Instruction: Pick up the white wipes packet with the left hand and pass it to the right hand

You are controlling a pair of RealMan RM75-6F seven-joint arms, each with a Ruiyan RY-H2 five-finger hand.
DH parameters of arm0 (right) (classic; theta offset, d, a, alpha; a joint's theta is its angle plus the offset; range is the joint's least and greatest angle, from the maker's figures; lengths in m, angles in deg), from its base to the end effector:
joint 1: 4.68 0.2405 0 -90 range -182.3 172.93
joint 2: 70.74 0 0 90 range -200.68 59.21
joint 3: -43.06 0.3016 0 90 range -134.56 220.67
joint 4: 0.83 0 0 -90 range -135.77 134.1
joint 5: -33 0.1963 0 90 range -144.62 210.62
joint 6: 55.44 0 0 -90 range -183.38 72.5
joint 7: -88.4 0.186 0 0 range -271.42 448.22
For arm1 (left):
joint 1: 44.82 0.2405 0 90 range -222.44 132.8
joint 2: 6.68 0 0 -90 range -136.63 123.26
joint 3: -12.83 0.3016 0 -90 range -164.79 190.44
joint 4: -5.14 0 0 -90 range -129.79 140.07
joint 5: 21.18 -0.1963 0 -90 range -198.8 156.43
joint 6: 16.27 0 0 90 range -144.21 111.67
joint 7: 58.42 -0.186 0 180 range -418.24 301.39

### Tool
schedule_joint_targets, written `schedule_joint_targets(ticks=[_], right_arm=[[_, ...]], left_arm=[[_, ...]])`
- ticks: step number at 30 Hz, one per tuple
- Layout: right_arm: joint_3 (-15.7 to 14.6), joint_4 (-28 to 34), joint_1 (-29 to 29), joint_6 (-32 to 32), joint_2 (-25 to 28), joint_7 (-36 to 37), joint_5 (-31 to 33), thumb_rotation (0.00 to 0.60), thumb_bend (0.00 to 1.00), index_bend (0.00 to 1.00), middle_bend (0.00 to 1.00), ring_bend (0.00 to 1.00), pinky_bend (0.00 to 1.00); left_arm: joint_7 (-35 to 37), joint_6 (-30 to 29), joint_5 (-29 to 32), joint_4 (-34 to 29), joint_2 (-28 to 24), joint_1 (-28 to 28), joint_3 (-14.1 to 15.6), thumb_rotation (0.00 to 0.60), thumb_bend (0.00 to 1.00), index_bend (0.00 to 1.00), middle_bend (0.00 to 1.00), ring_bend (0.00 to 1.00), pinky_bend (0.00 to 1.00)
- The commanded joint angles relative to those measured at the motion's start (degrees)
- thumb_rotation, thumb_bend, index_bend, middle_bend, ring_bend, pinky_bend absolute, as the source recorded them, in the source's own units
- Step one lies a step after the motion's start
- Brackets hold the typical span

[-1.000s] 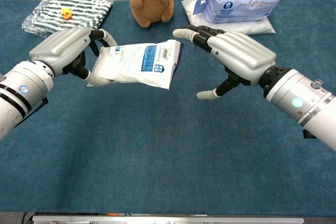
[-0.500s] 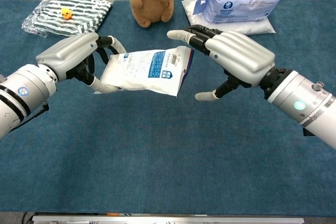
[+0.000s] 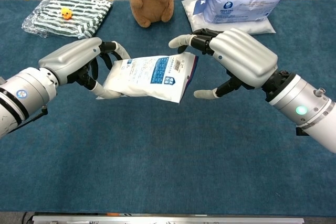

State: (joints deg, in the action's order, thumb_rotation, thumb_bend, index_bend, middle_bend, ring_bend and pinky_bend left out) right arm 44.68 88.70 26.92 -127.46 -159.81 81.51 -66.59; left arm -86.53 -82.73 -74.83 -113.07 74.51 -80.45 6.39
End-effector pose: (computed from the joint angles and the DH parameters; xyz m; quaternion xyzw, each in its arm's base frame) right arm -0.1418 -0.3004 -0.0039 0.7518 -0.2789 0.5228 0.2894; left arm -0.1463 0.3123 0.0149 -0.6901 -0.5094 -0.3789 0.3473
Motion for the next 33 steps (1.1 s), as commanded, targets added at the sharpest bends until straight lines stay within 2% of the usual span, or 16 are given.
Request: schedule_joint_targets(ticks=[1, 15, 21, 33], right_arm=[[-0.09, -0.57, -0.12, -0.45, -0.34, -0.15, -0.37, 0.6, 0.12, 0.25, 0.35, 0.25, 0.41], [-0.68, -3.37, -0.29, -3.77, -2.0, 2.96, -3.11, 0.6, 0.14, 0.34, 0.41, 0.32, 0.44], [-1.85, -4.52, 0.29, -4.5, -1.9, 3.66, -5.83, 0.6, 0.14, 0.34, 0.41, 0.32, 0.45], [-3.2, -7.84, 0.45, -8.54, -2.51, 4.64, -10.59, 0.6, 0.13, 0.34, 0.4, 0.32, 0.46]], left_arm=[[0.73, 0.87, -0.24, -0.63, -0.6, -0.2, 0.29, 0.6, 0.16, 0.41, 0.39, 0.37, 0.54], [2.57, 3.05, -0.32, -1.64, -1.84, -1.22, 1.06, 0.6, 0.16, 0.41, 0.39, 0.37, 0.54], [4.28, 4.86, 0.48, -1.53, -2.27, -1.94, 0.86, 0.6, 0.16, 0.4, 0.39, 0.37, 0.54], [7.87, 8.99, -2.53, -1.29, -3.96, -2.95, 2.09, 0.6, 0.16, 0.4, 0.39, 0.37, 0.54]])
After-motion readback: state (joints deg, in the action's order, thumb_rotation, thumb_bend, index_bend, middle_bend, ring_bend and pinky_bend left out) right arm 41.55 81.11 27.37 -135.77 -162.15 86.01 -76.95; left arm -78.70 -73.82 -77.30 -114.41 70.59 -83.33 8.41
